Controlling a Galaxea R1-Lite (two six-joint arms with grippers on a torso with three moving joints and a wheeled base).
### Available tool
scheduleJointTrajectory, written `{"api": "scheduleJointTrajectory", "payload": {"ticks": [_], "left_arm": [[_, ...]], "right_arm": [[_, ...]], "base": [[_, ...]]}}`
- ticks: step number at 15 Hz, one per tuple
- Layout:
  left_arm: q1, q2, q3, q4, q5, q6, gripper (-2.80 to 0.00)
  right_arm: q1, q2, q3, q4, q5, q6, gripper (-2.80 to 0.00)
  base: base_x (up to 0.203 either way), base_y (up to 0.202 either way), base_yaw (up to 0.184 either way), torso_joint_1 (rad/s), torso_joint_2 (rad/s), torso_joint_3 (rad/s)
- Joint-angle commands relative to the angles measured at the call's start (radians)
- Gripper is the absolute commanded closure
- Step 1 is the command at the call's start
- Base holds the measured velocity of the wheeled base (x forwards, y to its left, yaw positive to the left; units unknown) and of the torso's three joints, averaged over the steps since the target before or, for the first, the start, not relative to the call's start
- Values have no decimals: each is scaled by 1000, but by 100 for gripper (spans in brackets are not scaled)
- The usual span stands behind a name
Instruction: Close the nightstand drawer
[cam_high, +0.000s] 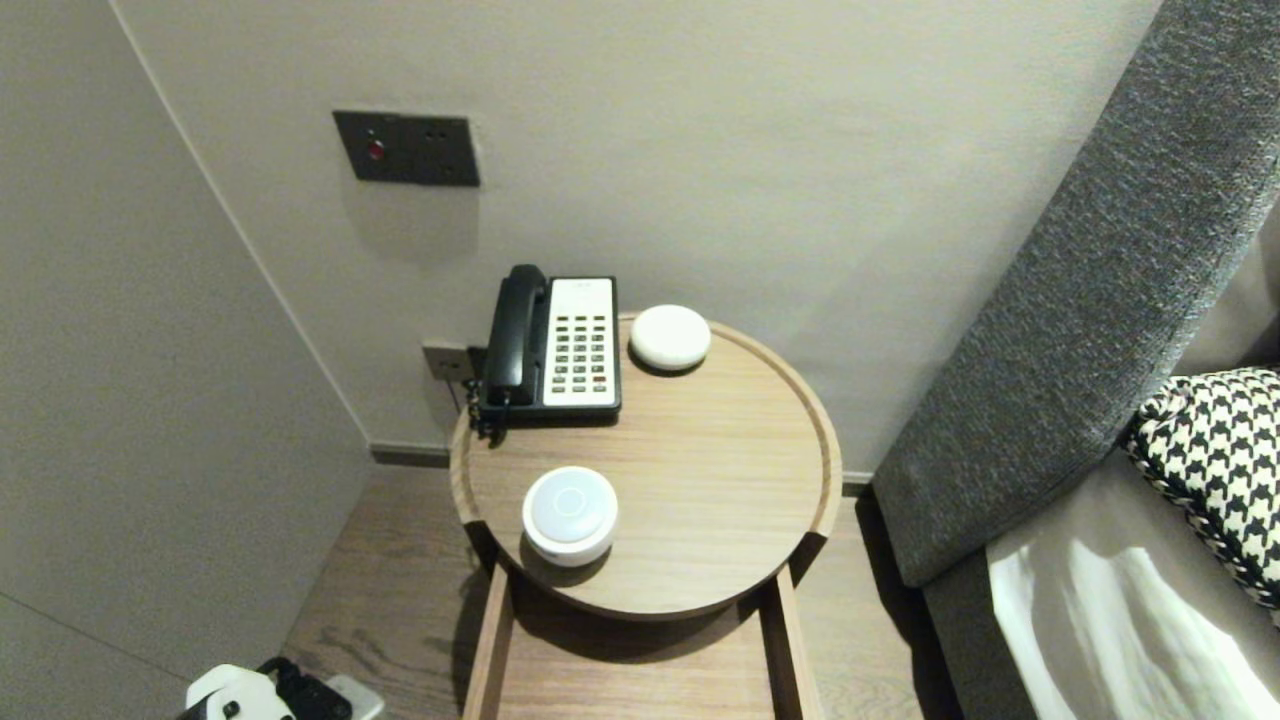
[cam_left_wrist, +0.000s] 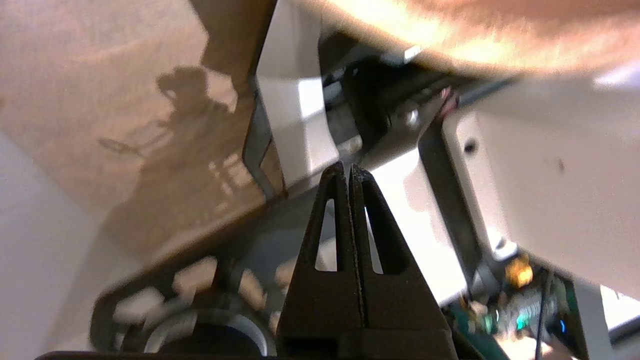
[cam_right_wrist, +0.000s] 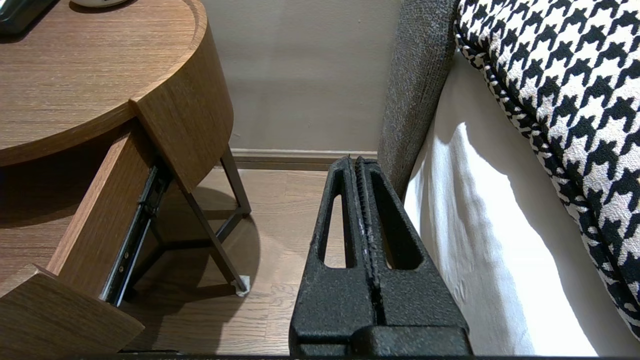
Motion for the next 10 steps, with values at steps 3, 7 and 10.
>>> {"api": "scheduleJointTrajectory", "payload": {"ticks": [3, 7, 10], "left_arm": [[-6, 131, 10, -83, 7, -7, 0], [-6, 217, 3, -187, 13, -13, 0], [0, 234, -37, -192, 17, -15, 0]], "right_arm": [[0, 2, 40, -1, 0, 0, 0], [0, 2, 40, -2, 1, 0, 0], [0, 2, 40, -2, 1, 0, 0]], "base": [[0, 0, 0, 0, 0, 0], [0, 0, 0, 0, 0, 0], [0, 0, 0, 0, 0, 0]]}}
